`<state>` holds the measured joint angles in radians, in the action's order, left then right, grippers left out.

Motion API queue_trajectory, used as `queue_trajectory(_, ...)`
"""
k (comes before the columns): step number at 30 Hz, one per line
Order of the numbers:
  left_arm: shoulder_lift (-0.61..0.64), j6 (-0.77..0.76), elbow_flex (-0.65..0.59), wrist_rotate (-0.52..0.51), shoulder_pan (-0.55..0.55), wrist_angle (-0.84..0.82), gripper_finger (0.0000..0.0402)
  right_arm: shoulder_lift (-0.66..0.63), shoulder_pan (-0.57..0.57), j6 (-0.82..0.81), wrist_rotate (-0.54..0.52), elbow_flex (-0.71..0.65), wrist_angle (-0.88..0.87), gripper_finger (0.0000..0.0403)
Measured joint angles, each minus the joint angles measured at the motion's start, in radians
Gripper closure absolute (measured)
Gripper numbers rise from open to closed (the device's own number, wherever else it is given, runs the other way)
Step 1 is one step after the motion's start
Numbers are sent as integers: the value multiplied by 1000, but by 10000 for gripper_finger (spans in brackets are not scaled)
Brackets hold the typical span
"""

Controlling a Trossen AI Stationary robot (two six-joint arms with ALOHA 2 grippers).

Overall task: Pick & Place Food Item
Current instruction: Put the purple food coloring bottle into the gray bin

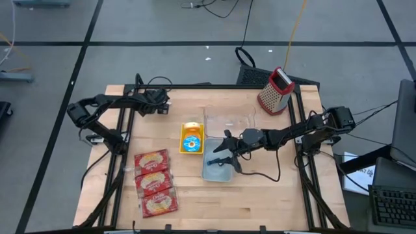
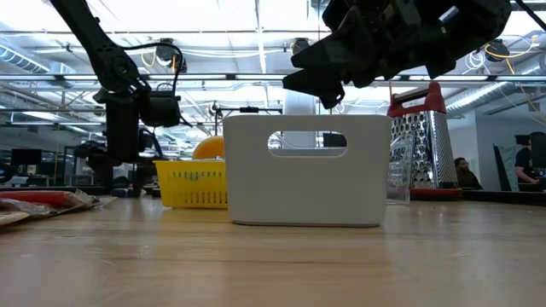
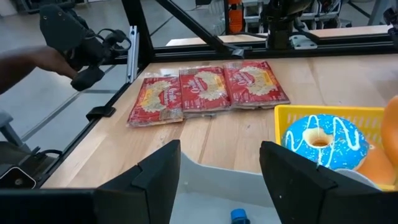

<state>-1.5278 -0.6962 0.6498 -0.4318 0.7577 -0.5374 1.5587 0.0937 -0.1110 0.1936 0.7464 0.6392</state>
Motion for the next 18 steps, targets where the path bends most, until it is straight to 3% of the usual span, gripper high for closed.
queue_trajectory(13,-2,-5,-3,-33,15,-15,108,0,0,0,0,0,-8,195)
queue_trajectory(18,-2,-24,-4,0,30,-9,150,0,0,0,22,0,-8,195)
